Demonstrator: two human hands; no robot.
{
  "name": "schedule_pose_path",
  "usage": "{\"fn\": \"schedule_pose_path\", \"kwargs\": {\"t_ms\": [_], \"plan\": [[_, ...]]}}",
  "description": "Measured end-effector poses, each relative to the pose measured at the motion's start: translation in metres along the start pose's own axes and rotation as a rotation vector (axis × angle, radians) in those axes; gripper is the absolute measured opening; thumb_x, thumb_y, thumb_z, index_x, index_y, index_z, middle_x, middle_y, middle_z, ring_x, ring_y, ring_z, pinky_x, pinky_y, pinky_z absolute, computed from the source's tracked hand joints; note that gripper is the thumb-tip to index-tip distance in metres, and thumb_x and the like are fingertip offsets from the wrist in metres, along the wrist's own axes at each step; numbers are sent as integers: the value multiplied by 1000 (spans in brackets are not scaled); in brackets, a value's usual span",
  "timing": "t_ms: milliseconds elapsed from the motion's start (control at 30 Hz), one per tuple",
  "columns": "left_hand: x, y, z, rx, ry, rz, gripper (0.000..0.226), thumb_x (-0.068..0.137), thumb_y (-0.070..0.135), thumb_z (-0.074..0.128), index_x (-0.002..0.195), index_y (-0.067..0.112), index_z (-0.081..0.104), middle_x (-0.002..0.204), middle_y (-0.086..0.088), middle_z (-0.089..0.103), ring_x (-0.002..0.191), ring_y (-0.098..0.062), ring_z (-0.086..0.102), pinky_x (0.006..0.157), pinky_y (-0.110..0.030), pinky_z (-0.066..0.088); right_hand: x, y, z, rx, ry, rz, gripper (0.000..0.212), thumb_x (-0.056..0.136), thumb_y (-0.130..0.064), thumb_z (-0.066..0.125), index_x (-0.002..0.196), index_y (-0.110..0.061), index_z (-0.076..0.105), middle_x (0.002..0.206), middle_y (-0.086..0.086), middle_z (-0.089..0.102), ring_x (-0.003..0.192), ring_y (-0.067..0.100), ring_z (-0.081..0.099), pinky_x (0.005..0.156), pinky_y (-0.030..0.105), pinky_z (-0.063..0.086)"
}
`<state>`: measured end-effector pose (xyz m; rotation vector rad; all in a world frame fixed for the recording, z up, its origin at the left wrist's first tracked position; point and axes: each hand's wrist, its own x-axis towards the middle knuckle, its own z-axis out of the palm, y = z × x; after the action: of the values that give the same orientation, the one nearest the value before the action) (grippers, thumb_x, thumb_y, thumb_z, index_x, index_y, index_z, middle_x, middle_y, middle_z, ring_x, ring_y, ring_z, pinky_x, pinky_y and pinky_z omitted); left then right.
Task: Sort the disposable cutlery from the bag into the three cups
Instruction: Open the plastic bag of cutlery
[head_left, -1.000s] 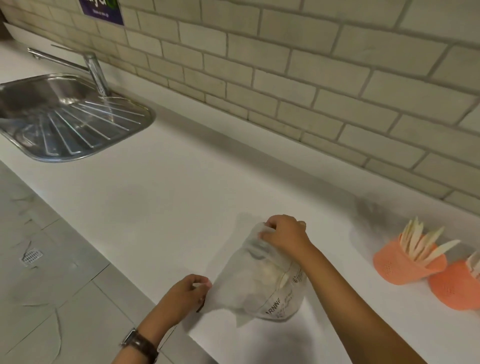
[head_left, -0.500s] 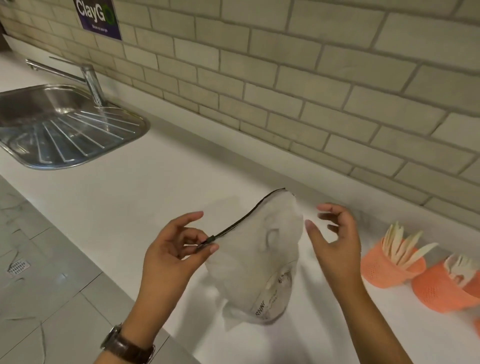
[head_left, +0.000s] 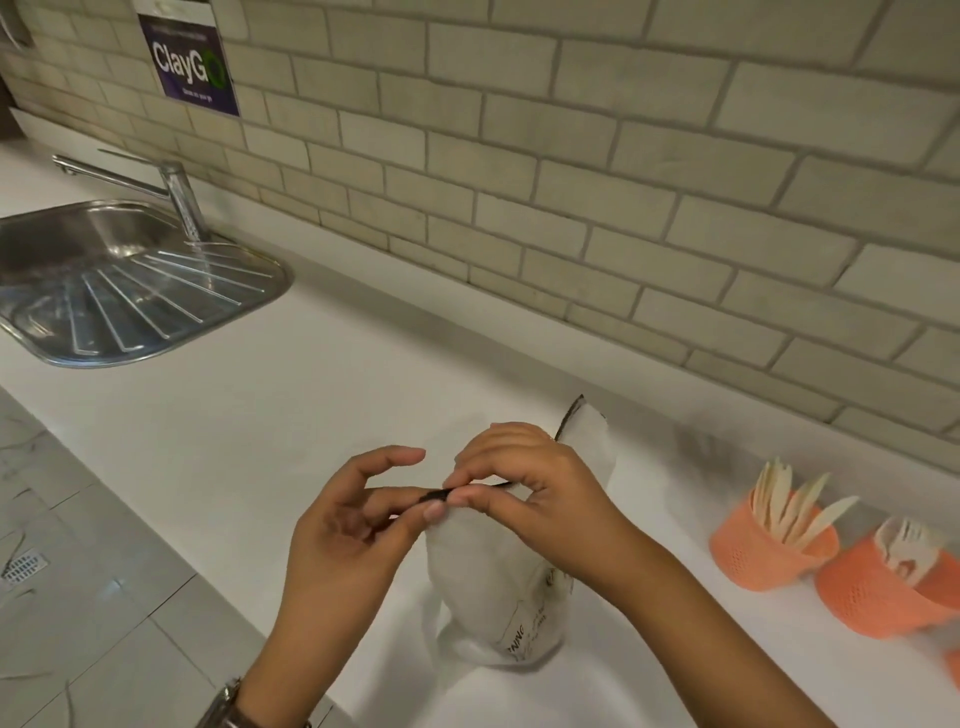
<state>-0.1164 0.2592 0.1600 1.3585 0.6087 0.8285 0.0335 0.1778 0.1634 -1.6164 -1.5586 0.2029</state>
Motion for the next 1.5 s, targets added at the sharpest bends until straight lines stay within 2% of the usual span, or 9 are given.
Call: {"fn": "schedule_pose_path", "kwargs": {"t_ms": [133,400,500,700,867,967,1067,1133,1500], "plan": [[3,-1,-5,18,142,39,32,72,-1,73,79,30,71,67,2,74,67,-4,69,72,-9,52,1,23,-22,-144,-5,-12,21,82,-32,62,83,-14,73,83,-4,71,87,5,59,94,19,37],[7,2,-23,114,243,89,43,75,-4,70,66,38,75,71,18,74,69,7,66,73,-4,50,-13,107,-110,-764,18,153,26,86,-37,47,80,-20,65,86,-3,67,91,20,61,92,34,35],[11,9,-40,125,217,104,43,76,-6,68,67,36,76,70,14,74,67,2,66,74,-10,54,-31,117,-139,-697,105,362,6,88,-29,59,86,-25,63,91,-7,66,95,26,63,91,40,43],[7,17,-34,176,47,70,34,74,-13,67,67,20,75,68,6,74,63,0,66,62,-5,49,-6,54,-58,-293,69,134,35,86,-43,57,115,-25,61,115,-22,54,113,1,49,103,21,35],[-3,20,-31,135,-64,58,38,71,-20,64,57,14,74,71,-2,75,67,-5,69,63,-8,52,23,39,-11,-258,-172,46,35,96,-19,46,130,-30,50,135,-15,51,134,1,34,117,28,8],[-8,22,-37,151,-78,43,43,71,-22,63,53,15,73,72,-1,75,66,-5,69,63,-9,52,32,46,-10,-220,-263,107,23,94,-20,52,113,-27,63,116,-11,64,125,0,44,116,27,-5],[-7,21,-49,218,-36,28,42,72,-19,65,55,18,75,72,1,75,66,-4,69,64,-8,52,35,49,-21,-56,-225,199,10,84,-15,67,93,-17,71,87,-12,66,88,1,62,111,20,23],[-5,19,-54,277,-6,30,39,74,-13,67,59,22,76,72,3,75,68,-2,68,65,-6,51,36,49,-36,49,-139,269,9,75,-7,75,83,-11,74,80,-6,68,78,7,63,86,21,47],[7,25,-62,673,-225,138,48,80,-7,64,79,39,73,80,18,72,78,-5,66,71,-9,50,13,54,-95,-205,65,318,17,75,-9,74,73,-25,70,83,-8,69,82,2,62,80,16,45]]}}
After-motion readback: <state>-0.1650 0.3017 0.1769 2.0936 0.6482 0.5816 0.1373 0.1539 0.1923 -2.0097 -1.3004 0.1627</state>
